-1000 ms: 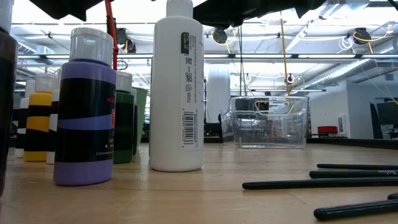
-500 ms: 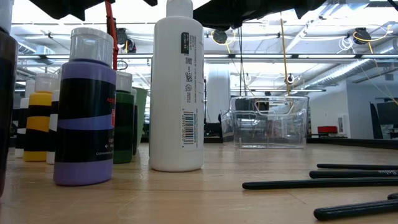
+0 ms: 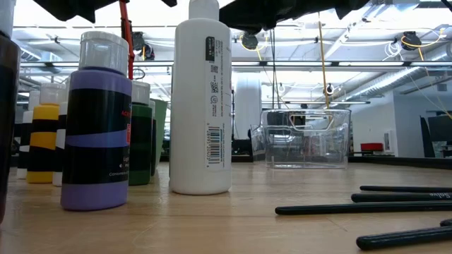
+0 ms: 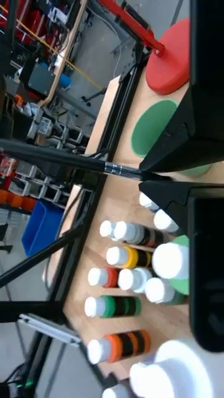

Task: Pick & Place Paint Supplies
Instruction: Put the silver paintbrush into the green cup, then put the gold paintbrush into the green cup

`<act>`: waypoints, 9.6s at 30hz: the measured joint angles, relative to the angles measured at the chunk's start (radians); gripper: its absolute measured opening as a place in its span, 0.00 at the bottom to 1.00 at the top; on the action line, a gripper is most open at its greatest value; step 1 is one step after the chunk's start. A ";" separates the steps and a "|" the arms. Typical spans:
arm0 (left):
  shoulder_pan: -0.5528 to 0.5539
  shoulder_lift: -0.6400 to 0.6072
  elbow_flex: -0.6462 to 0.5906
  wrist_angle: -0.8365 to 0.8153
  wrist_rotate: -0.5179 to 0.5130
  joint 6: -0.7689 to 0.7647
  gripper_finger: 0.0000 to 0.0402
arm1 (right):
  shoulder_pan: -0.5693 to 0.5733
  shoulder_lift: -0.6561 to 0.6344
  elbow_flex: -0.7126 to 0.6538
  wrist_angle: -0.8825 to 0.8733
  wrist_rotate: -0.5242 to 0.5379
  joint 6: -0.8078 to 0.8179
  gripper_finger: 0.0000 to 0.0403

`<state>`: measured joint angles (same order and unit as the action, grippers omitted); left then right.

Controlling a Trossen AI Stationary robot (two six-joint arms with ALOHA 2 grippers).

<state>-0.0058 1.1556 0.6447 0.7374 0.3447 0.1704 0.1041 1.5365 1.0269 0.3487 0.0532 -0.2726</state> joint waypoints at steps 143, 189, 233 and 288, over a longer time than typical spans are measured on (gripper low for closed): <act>0.102 -0.671 -0.628 -0.390 -0.423 0.086 0.04 | 0.590 -0.013 0.002 -1.237 -0.024 1.375 0.19; 0.102 -0.671 -0.628 -0.405 -0.423 0.079 0.06 | 0.732 0.143 -0.020 -1.218 0.125 1.483 0.00; 0.096 -0.671 -0.627 -0.209 -0.160 -0.016 0.06 | 0.072 0.188 -0.012 0.171 0.177 0.045 0.00; -0.061 -0.161 -0.216 -0.028 -0.134 0.054 0.07 | 0.011 0.137 -0.011 0.145 0.179 0.002 0.00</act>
<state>-0.0669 0.9949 0.4285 0.7095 0.2103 0.2244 0.1154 1.6733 1.0161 0.4941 0.2323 -0.2703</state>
